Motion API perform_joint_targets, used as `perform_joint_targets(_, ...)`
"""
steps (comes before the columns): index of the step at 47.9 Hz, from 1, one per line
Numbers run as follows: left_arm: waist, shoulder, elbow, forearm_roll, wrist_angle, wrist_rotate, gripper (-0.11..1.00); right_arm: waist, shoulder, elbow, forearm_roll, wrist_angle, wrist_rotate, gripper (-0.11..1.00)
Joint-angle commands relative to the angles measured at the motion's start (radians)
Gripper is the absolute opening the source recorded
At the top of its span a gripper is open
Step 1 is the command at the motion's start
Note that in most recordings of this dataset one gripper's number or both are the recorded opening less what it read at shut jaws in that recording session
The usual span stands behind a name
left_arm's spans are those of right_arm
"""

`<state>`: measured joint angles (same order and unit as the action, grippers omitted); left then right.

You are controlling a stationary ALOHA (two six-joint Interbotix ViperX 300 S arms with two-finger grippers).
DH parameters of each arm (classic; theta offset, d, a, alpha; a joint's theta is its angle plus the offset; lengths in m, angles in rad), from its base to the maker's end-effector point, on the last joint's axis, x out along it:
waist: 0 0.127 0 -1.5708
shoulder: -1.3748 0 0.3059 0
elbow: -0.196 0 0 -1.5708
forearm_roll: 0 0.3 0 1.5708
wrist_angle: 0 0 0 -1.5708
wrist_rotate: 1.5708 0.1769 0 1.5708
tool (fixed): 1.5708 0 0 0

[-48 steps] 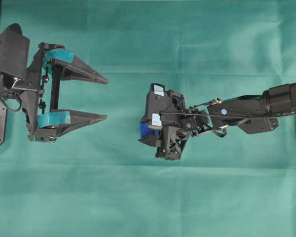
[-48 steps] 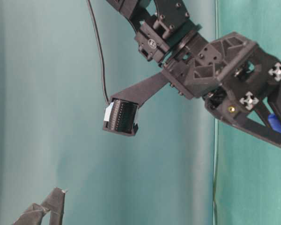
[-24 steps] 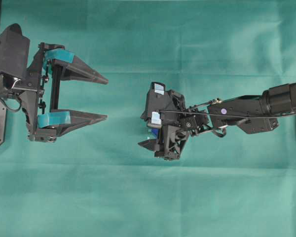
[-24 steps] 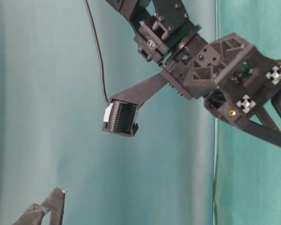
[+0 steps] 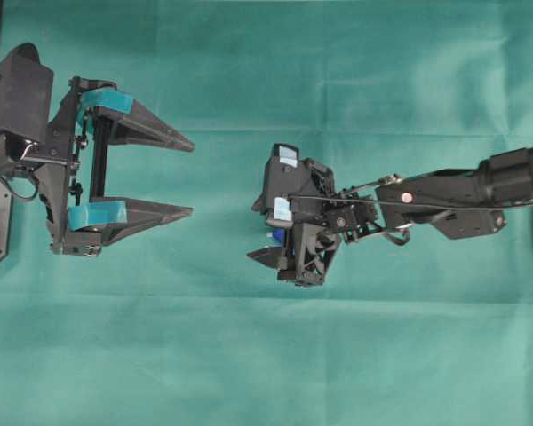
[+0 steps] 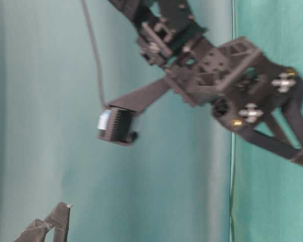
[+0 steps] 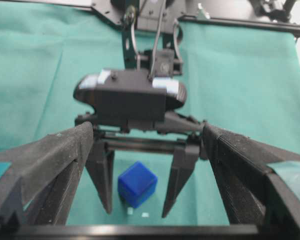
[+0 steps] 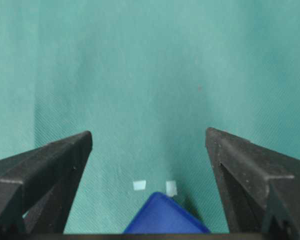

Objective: Handover the blue block to the right arm after grasping it with the left arm, then place it in the designated position.
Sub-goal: 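Lower the cube with the right gripper over the white marker spot, then open the right gripper to release the cube and lift away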

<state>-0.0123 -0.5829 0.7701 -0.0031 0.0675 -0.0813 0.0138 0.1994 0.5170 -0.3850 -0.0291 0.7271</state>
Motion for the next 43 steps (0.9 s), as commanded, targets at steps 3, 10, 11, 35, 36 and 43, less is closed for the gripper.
perform_joint_targets(3, -0.003, -0.008, -0.023, 0.002, -0.005, 0.0, 1.0, 0.002, -0.094, -0.023, -0.003, 0.04, -0.005, 0.92)
perform_joint_targets(10, -0.005, -0.009, -0.025, 0.002, -0.003, 0.002, 1.0, 0.002, -0.176, -0.029, -0.014, 0.114, -0.006, 0.92)
perform_joint_targets(11, -0.003, -0.009, -0.023, 0.002, -0.003, 0.002, 1.0, 0.002, -0.189, -0.029, -0.018, 0.123, -0.006, 0.92)
perform_joint_targets(35, -0.009, -0.012, -0.025, 0.002, -0.002, 0.002, 1.0, 0.002, -0.453, -0.035, -0.071, 0.268, -0.008, 0.91)
perform_joint_targets(36, -0.011, -0.012, -0.025, 0.002, -0.002, 0.002, 1.0, 0.002, -0.462, -0.037, -0.072, 0.273, -0.008, 0.91)
perform_joint_targets(43, -0.014, -0.012, -0.025, 0.002, -0.002, 0.002, 1.0, 0.002, -0.518, -0.034, -0.089, 0.302, -0.008, 0.91)
